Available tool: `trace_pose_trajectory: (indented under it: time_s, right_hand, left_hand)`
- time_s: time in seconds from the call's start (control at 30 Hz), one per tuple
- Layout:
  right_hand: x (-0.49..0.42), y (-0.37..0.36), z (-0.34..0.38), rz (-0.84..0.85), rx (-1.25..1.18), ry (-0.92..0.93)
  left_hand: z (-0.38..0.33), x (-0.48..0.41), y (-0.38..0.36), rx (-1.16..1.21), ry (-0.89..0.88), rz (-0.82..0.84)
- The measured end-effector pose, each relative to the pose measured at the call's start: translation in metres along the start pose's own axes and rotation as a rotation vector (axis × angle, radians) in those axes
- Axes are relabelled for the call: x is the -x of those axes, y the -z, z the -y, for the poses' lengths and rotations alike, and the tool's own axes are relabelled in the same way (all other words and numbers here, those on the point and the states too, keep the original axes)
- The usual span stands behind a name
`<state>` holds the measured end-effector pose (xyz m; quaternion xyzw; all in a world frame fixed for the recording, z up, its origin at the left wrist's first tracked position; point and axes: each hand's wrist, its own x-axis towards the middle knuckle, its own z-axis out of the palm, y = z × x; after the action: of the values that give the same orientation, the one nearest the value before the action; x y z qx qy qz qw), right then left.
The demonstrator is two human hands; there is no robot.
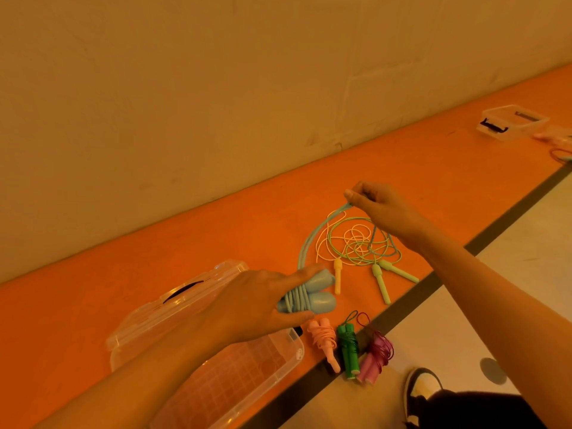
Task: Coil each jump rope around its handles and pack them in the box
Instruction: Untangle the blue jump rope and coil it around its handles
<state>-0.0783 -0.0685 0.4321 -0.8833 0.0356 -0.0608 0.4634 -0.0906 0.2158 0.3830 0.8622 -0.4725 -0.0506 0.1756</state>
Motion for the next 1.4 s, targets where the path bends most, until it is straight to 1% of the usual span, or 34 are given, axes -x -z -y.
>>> trace_pose_trajectory:
  time_s: [0.07,0.2,0.23,0.27,0.33,0.53,0.7,0.83,0.93,0.97,1.03,1.1,1.13,1.2,1.27,1.33,1.4]
  right_hand:
    - [0.001,0.010,0.001,0.054,0.070,0.021]
    - [0.006,0.036,0.002,0.303,0.148,-0.016]
    - [0.007,0.038,0.000,0.327,0.143,-0.013]
    - [0.008,0.039,-0.002,0.318,0.123,-0.008]
    - [0.007,0.037,-0.006,0.242,0.071,0.007]
    - [0.001,0.024,-0.004,0.037,0.033,0.016]
    - [-0.004,0.007,0.002,-0.107,-0.034,0.033]
    - [-0.004,-0.007,0.007,-0.139,-0.063,0.021]
    - [-0.002,-0.016,0.010,-0.137,-0.074,0.035]
    - [-0.002,-0.017,0.011,-0.145,-0.088,0.040]
    - [-0.003,-0.017,0.008,-0.156,-0.132,0.031]
    - [-0.003,-0.016,0.000,-0.129,-0.147,0.010]
    - [-0.002,-0.016,-0.005,-0.105,-0.142,0.002]
    - [-0.002,-0.019,-0.016,-0.052,-0.133,-0.018]
    - [-0.001,-0.025,-0.024,-0.008,-0.140,-0.038]
    - [-0.001,-0.031,-0.030,0.041,-0.141,-0.072]
    - [0.003,-0.037,-0.028,0.087,-0.128,-0.088]
  left_hand:
    - [0.008,0.001,-0.003,-0.006,0.055,-0.026]
    - [0.018,0.005,-0.005,0.024,0.076,0.007]
    - [0.019,0.006,-0.006,0.029,0.070,0.017]
    - [0.017,0.006,-0.005,0.032,0.064,0.030]
    - [0.012,0.005,-0.004,0.035,0.052,0.049]
    - [-0.004,-0.004,0.000,0.061,-0.039,0.101]
    - [-0.020,-0.008,0.009,0.057,-0.135,0.078]
    - [-0.034,-0.006,0.018,-0.009,-0.237,0.074]
    - [-0.045,-0.002,0.025,-0.012,-0.269,-0.011]
    - [-0.044,-0.001,0.027,0.038,-0.248,-0.032]
    - [-0.033,-0.001,0.029,0.231,-0.166,-0.079]
    - [-0.017,-0.001,0.029,0.434,-0.063,-0.154]
    - [-0.012,0.000,0.030,0.479,-0.032,-0.174]
    - [-0.011,0.003,0.029,0.538,-0.002,-0.181]
    - [-0.012,0.006,0.027,0.652,0.010,-0.204]
    - [-0.012,0.005,0.029,0.777,0.014,-0.262]
    - [-0.011,0.002,0.035,0.913,0.063,-0.351]
